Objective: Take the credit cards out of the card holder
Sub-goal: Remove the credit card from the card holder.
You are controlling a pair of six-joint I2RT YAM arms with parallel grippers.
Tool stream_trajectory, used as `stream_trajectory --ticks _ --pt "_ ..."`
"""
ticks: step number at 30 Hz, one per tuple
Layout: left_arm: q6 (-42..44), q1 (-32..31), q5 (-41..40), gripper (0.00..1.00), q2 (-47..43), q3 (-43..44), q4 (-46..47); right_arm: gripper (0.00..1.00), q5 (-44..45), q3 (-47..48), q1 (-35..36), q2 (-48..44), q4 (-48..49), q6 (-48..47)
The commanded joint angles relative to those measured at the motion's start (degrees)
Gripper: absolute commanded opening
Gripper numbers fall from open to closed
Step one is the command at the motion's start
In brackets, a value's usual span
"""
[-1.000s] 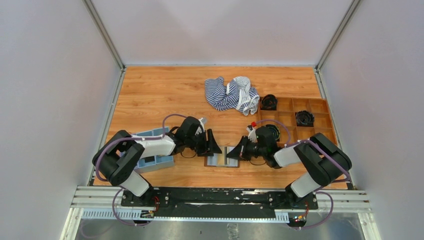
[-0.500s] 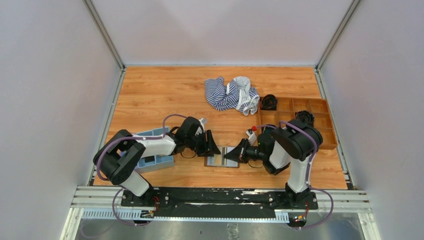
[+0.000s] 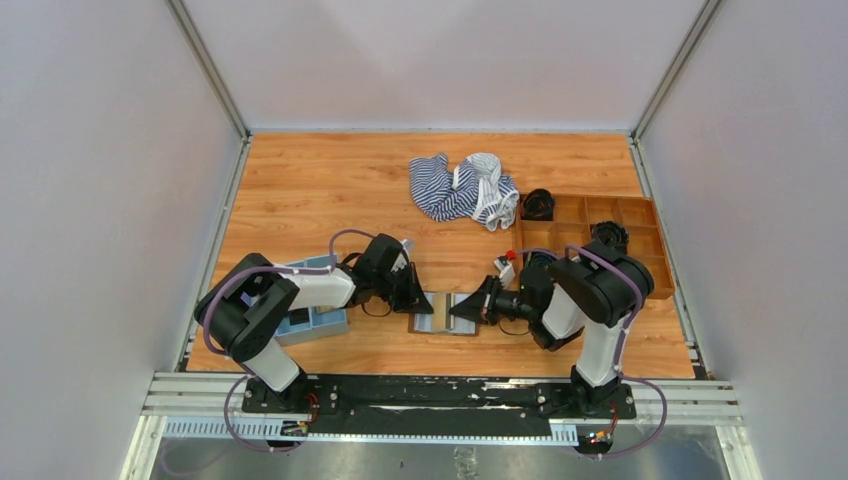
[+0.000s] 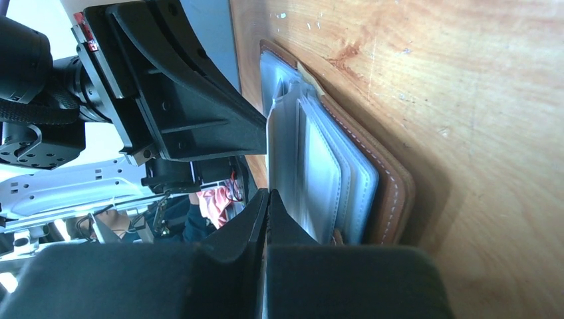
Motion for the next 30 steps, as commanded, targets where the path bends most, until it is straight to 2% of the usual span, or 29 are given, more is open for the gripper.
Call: stream_trajectory --ticks 1,7,15,21,27,30 --pt "0.51 -0.92 -1.58 0.0 2.36 -0.5 -1.96 0.0 -2.95 0.08 -1.59 -2.96 -6.65 -3.47" --pt "0.14 -0.62 -2.17 0.0 2.18 -1.26 -2.03 0.0 -3.86 -0.12 -2.5 -7.41 -19.64 -9.25" --pt "0.13 -0.41 -2.05 0.0 1.82 -1.28 -2.01 0.0 -4.88 0.45 -2.95 -9.48 -26.39 -14.04" --pt "0.04 -0.35 -1.82 0.0 0.2 -1.71 -2.03 0.0 -6.23 0.98 -2.96 -7.96 -23.43 -12.98" --pt "-0.13 -0.31 -1.47 0.03 -1.33 -2.15 -2.01 0.0 -7.94 0.22 -2.98 -4.24 -10.65 -6.66" --pt "-0.14 -0.31 -1.17 0.03 -3.08 -1.9 -1.97 0.0 -7.79 -0.01 -2.95 -2.83 -8.74 -5.45"
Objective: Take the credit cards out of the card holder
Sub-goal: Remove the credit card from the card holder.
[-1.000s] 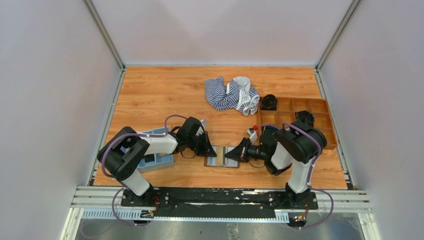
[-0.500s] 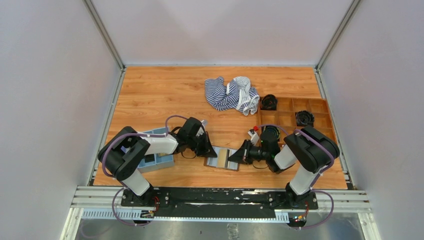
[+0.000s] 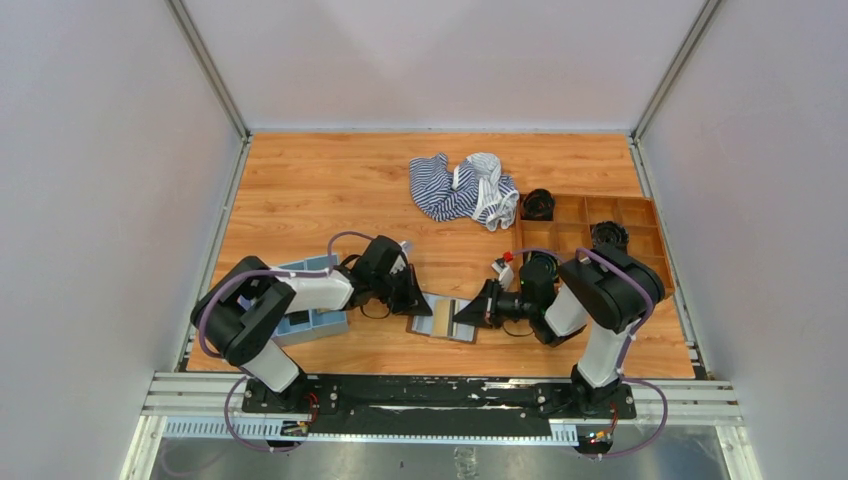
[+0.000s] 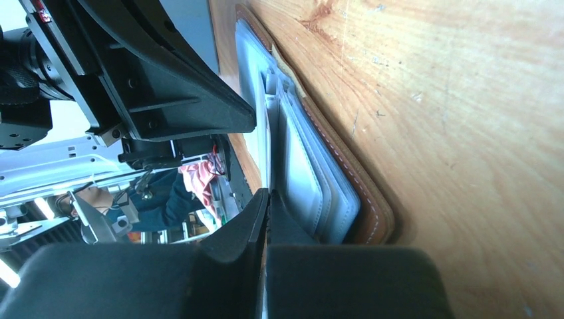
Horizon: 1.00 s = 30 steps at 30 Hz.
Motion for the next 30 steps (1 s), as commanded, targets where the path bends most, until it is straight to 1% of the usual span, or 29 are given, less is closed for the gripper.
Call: stream_trajectory --ticks 1,3,5,7,9,11,13,15,18,24,28,30 --pt "0.86 0.0 -0.89 0.03 -2.67 -0.81 -2.08 0.0 -1.16 -1.11 -0.48 2.16 4.65 2.07" --pt "0.9 -0.13 -0.07 0.04 -3.43 0.15 -2.15 0.0 -0.29 -1.14 -0.54 1.45 1.64 0.27" --pt "0.9 -0.32 0.84 0.04 -4.01 1.57 -2.15 0.0 1.49 -1.09 -0.48 -0.74 -4.57 -2.6" --pt "0.83 -0.75 1.19 0.06 -4.3 2.65 -2.15 0.0 4.39 -0.19 -0.5 -4.49 -14.77 -6.97" --pt "1.02 -1.39 1.5 0.15 -4.01 3.7 -2.13 0.0 8.17 1.75 -0.36 -9.44 -27.16 -11.92" --pt "1.22 -2.17 1.61 0.22 -2.54 4.77 -2.08 0.0 11.9 4.4 -0.22 -14.49 -40.39 -16.7" --pt "1.43 -2.84 1.86 0.23 -0.45 5.67 -2.12 0.0 14.82 7.61 -0.16 -18.55 -50.59 -21.04" --pt "1.4 -3.34 2.12 0.23 1.59 6.32 -2.11 0.0 16.7 11.28 -0.2 -21.19 -58.14 -24.66" --pt "1.78 -3.85 2.68 0.21 4.33 7.18 -2.12 0.0 16.47 13.65 -0.15 -22.62 -62.34 -27.59" --pt "2.64 -4.04 2.48 0.17 8.36 7.42 -2.1 0.0 10.92 15.29 -0.17 -18.77 -62.61 -29.56" --pt "2.37 -4.04 1.1 0.12 10.77 6.95 -2.17 0.0 9.95 15.02 -0.19 -17.83 -63.14 -31.26" --pt "2.11 -4.04 0.72 0.11 11.34 6.69 -2.09 0.0 9.85 14.37 -0.28 -18.43 -63.32 -31.61"
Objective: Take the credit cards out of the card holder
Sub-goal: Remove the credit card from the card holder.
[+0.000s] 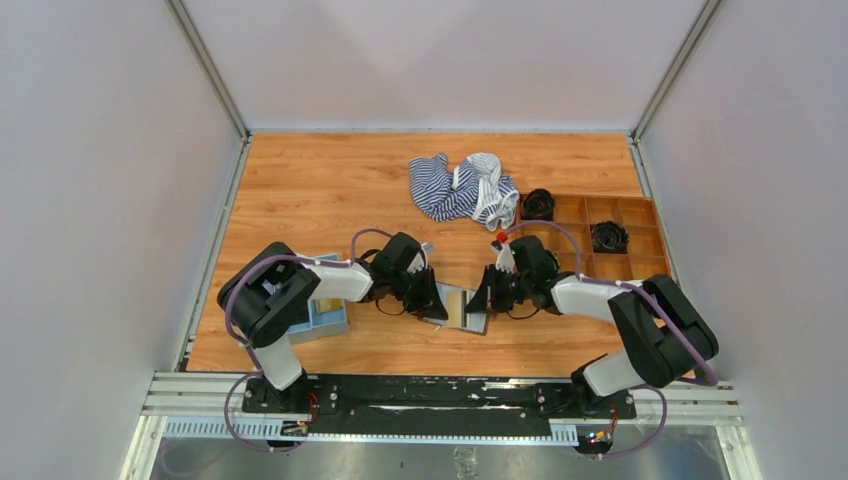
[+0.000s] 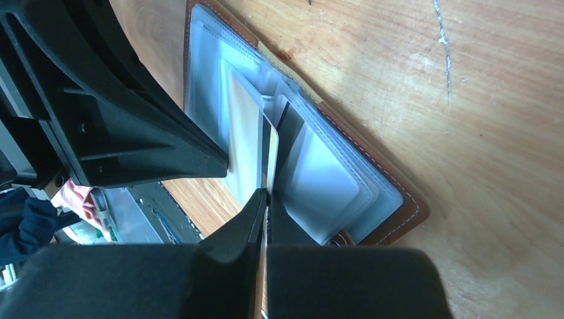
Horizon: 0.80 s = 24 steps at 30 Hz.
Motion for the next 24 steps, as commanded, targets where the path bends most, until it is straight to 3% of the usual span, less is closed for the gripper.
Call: stream_trajectory --ticks 1,24 --pt "0.89 -0.61 -3.42 0.11 3.4 -0.76 -0.93 0.0 -1.32 -1.68 -0.07 0.33 -6.8 -3.87" --pt "0.05 -0.44 -4.86 0.11 2.7 -1.85 -0.96 0.0 -4.34 -3.62 -6.94 -10.25 -23.09 -13.51"
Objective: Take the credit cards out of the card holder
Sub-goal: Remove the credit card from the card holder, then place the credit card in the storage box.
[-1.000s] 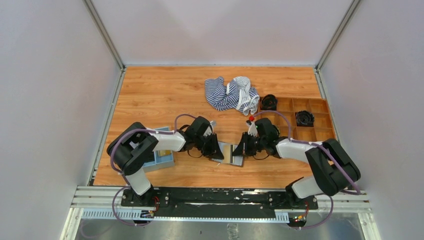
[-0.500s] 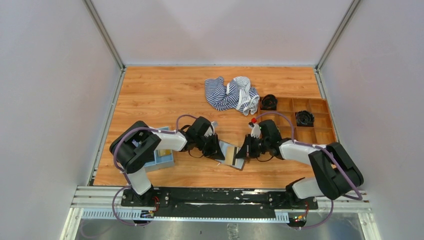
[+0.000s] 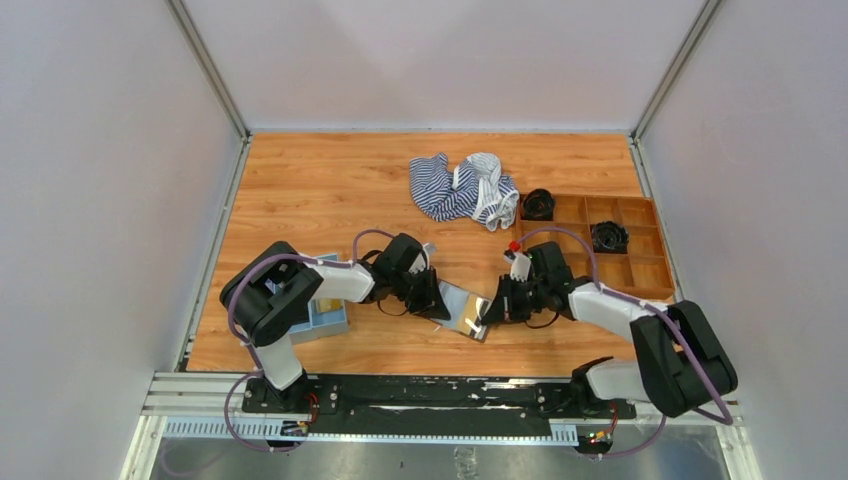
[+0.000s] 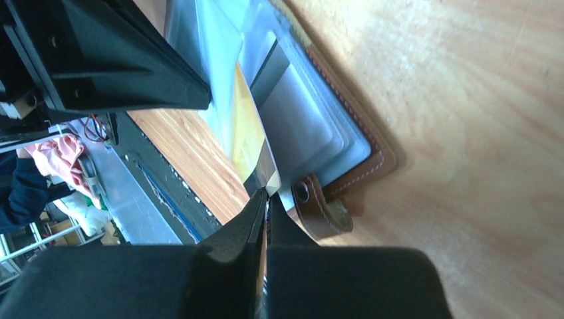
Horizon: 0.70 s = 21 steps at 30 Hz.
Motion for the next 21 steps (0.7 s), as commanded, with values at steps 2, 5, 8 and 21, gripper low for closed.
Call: stream_trajectory --ticks 2,5,8,21 --pt "1.07 -0.11 -5.33 0.11 1.69 -1.94 -2.82 0.0 1.32 -1.41 -1.99 -4.98 -12.58 -3.89" --pt "0.99 -0.11 -5.48 0.11 0.77 -2.14 -2.8 0.0 1.41 -1.96 -2.9 -9.79 -13.97 -3.31" --pt "0.66 -0.11 -5.12 0.12 -1.15 -2.08 -2.85 0.0 0.36 -1.34 -2.98 -14.66 -14.43 -2.19" --pt "6.38 2.1 -3.6 0.56 -21.94 2.32 -12.64 0.0 -3.64 3.55 -2.97 -19.3 -9.75 0.3"
